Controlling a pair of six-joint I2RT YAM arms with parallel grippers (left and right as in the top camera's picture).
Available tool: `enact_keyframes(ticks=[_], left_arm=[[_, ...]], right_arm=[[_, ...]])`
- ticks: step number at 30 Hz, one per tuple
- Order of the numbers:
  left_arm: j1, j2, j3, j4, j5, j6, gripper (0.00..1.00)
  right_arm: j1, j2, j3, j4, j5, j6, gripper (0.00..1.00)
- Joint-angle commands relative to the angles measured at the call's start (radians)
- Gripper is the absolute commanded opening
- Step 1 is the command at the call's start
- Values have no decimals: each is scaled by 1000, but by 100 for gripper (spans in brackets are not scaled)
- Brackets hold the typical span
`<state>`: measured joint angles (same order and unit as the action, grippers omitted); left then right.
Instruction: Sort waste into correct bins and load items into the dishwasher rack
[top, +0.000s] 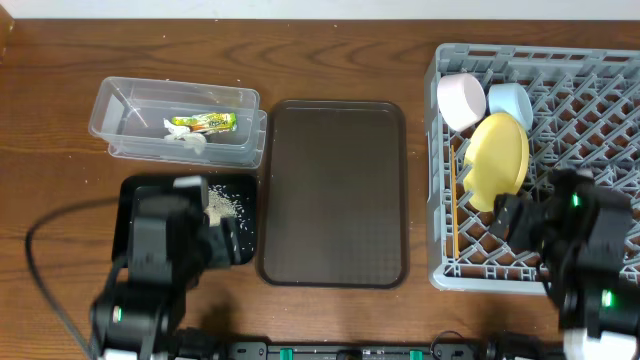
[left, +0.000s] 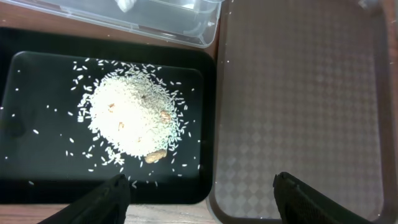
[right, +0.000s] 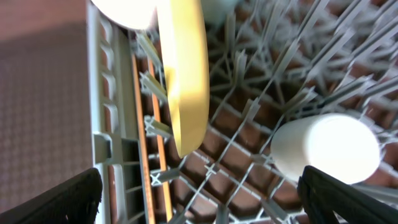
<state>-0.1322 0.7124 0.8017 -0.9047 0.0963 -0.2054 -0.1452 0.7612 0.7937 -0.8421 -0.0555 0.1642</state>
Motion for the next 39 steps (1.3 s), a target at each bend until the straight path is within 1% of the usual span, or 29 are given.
enact_keyframes(ticks=[1, 4, 7, 24, 27, 33, 39], left_arm=[[-3, -113, -64, 14, -14, -3, 77], [-3, -168, -68, 12, -14, -2, 77], [-3, -180, -68, 9, -14, -2, 77], [-3, -179, -68, 9, -14, -2, 77], [-3, -179, -68, 9, -15, -2, 77], [-3, -179, -68, 9, -14, -2, 77], [-3, -179, -68, 9, -14, -2, 77]], right_arm=[[12, -119, -56, 15, 13, 7, 99], [12, -186, -66, -8, -5, 7, 99], [12, -211, -66, -28, -5, 7, 99], [12, -211, -67, -95, -5, 6, 99], [12, -211, -67, -114, 56, -42, 99], [17, -254, -84, -22, 55, -56, 99], [66, -385, -204, 167, 55, -80, 99]])
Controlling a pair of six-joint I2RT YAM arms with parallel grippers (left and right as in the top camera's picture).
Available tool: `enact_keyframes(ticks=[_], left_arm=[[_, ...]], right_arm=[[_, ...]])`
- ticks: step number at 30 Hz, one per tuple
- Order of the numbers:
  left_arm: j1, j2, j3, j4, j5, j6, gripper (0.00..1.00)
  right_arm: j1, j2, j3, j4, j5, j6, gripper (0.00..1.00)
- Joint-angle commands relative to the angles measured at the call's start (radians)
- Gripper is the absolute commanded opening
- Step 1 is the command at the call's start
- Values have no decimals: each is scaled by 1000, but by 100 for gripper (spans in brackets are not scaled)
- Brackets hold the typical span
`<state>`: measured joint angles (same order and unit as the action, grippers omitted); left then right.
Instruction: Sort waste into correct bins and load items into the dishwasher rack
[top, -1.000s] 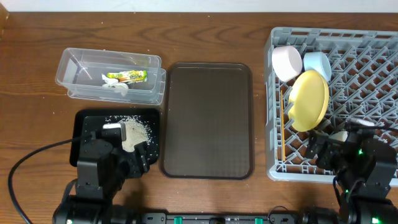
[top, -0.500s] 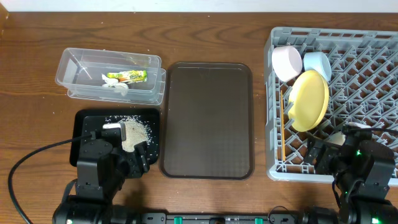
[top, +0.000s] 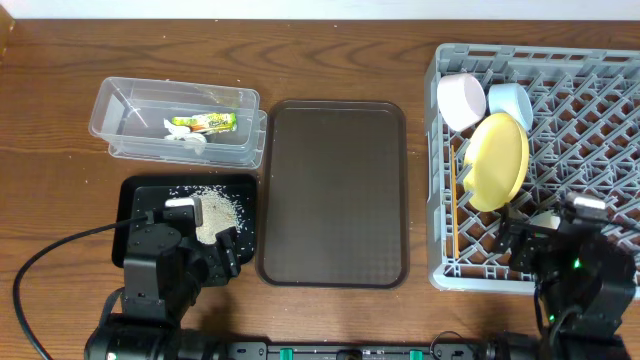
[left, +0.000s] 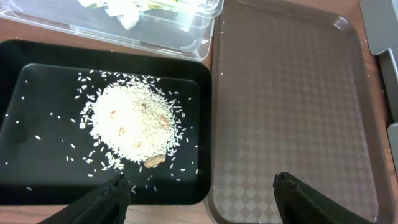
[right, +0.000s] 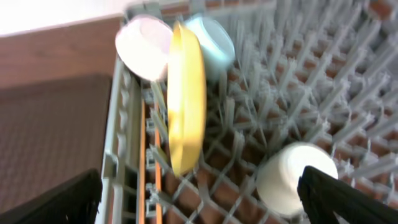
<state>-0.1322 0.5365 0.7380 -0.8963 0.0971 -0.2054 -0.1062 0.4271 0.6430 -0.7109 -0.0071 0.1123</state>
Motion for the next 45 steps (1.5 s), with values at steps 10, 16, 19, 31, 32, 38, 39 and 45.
enact_keyframes(ticks=[10, 16, 19, 31, 32, 38, 39, 45], left_arm=[[-3, -3, -4, 0, -15, -2, 77], [-3, -3, -4, 0, -16, -2, 77], [-3, -3, -4, 0, -15, -2, 77], [-3, -3, -4, 0, -15, -2, 77], [-3, -3, -4, 1, -15, -2, 77], [-3, -3, -4, 1, -15, -2, 77], [-3, -3, -4, 0, -15, -2, 77], [-3, -3, -4, 0, -15, -2, 77]], right_arm=[[79, -371, -383, 436, 6, -30, 99], [82, -422, -541, 658, 2, -75, 99], [82, -422, -602, 712, -37, -134, 99], [81, -422, -637, 645, -99, -207, 99], [81, -422, -637, 645, -99, -207, 99], [81, -422, -637, 645, -99, -207, 99], [81, -422, -637, 645, -99, -207, 99], [81, -422, -637, 645, -99, -207, 99]])
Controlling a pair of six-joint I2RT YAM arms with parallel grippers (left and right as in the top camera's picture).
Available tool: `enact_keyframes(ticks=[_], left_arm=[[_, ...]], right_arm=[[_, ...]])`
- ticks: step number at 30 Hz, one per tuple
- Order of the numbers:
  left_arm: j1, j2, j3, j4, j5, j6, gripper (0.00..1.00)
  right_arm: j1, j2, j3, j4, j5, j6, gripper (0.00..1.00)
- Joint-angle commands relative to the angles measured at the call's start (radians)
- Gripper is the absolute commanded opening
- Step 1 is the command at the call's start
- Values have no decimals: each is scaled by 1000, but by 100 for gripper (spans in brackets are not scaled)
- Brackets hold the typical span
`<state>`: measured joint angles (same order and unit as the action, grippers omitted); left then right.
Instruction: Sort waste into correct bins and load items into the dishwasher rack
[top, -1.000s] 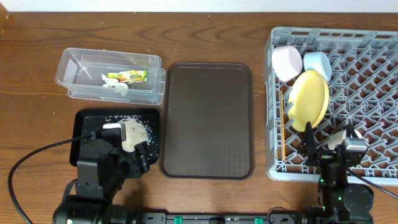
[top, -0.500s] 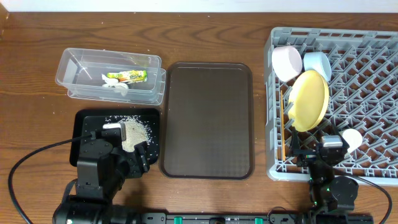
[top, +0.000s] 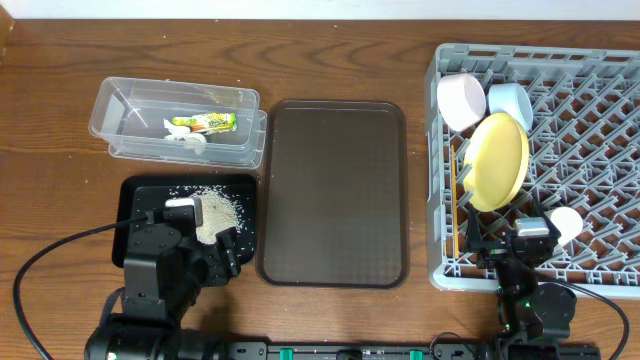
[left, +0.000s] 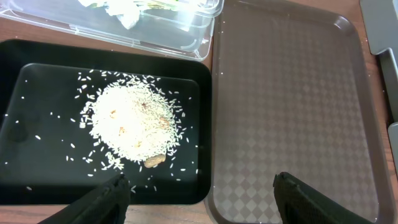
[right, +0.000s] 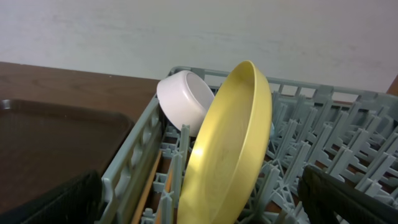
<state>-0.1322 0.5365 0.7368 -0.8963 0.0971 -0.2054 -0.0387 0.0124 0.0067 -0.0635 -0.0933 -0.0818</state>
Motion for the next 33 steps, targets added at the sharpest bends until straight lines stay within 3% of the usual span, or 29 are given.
enact_keyframes(ticks=[1, 21, 33], left_arm=[[-3, -3, -3, 1, -15, -2, 77], [28, -45, -26, -2, -39, 19, 77], [117, -394, -451, 440, -39, 75, 77]], right_arm=[[14, -8, -1, -3, -13, -13, 99], [14, -8, -1, -3, -13, -13, 99], [14, -8, -1, -3, -13, -13, 99]])
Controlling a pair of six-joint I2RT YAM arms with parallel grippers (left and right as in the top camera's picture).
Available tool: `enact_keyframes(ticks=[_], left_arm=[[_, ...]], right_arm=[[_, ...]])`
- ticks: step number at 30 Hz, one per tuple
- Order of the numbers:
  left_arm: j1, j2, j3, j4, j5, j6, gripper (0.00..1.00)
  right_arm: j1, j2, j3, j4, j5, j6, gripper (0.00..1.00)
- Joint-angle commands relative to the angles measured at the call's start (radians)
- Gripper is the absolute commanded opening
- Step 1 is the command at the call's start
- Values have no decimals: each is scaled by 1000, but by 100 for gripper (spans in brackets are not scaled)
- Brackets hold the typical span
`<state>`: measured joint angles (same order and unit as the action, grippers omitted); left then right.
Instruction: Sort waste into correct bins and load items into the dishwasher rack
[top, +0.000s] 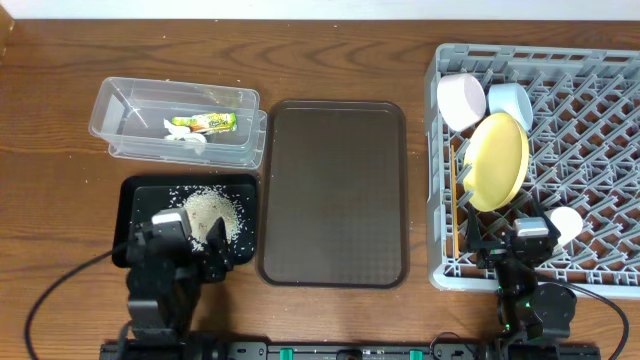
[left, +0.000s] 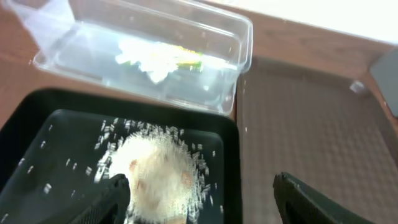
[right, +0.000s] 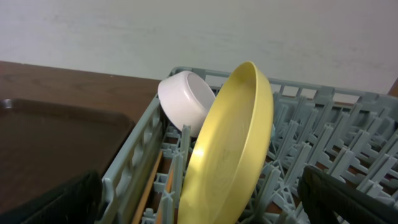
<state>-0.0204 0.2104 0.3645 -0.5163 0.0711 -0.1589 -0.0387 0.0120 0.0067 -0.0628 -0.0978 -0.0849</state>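
The grey dishwasher rack (top: 436, 150) on the right holds a yellow plate (top: 497, 160) standing on edge, a pinkish-white bowl (top: 460, 100), a light blue bowl (top: 510, 103) and a white cup (top: 566, 222). The clear bin (top: 120, 120) holds a green-yellow wrapper (top: 205, 122) and tissue. Rice (top: 210, 208) lies in the black tray (top: 135, 200). My left gripper (top: 190, 242) is open and empty at the black tray's near edge. My right gripper (top: 518, 240) is open and empty at the rack's front, facing the plate (right: 236, 137) and bowl (right: 183, 99).
A brown serving tray (top: 335, 190) lies bare between the bins and the rack. An orange stick (top: 456, 215) lies along the rack's left inner side. Both arms sit low at the table's front edge, cables trailing on the left.
My left arm has drawn back and dropped lower; its camera now looks slantwise across the rice to the clear bin. The right arm has not moved. Both grippers stay open.
At first my left gripper hung open over the black tray and my right over the rack near the plate and cup. Then both had pulled back toward the front edge. The right arm then sat folded low facing the rack, and now the left sits low too.
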Motion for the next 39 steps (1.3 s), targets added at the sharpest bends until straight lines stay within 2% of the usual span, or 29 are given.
enact_keyframes(ticks=[1, 6, 9, 13, 39], left_arm=[[5, -100, -122, 115, -13, 28, 77], [5, -206, -293, 353, -17, 29, 77], [5, -209, -364, 485, -33, 34, 77], [4, -209, -360, 444, -52, 85, 77], [4, -206, -360, 446, -57, 84, 77]], right_arm=[[14, -7, -1, -3, -8, -10, 99], [14, -7, -1, -3, -8, -10, 99], [14, -7, -1, -3, -8, -10, 99], [14, -7, -1, -3, -8, -10, 99], [14, -7, -1, -3, -8, -10, 99]])
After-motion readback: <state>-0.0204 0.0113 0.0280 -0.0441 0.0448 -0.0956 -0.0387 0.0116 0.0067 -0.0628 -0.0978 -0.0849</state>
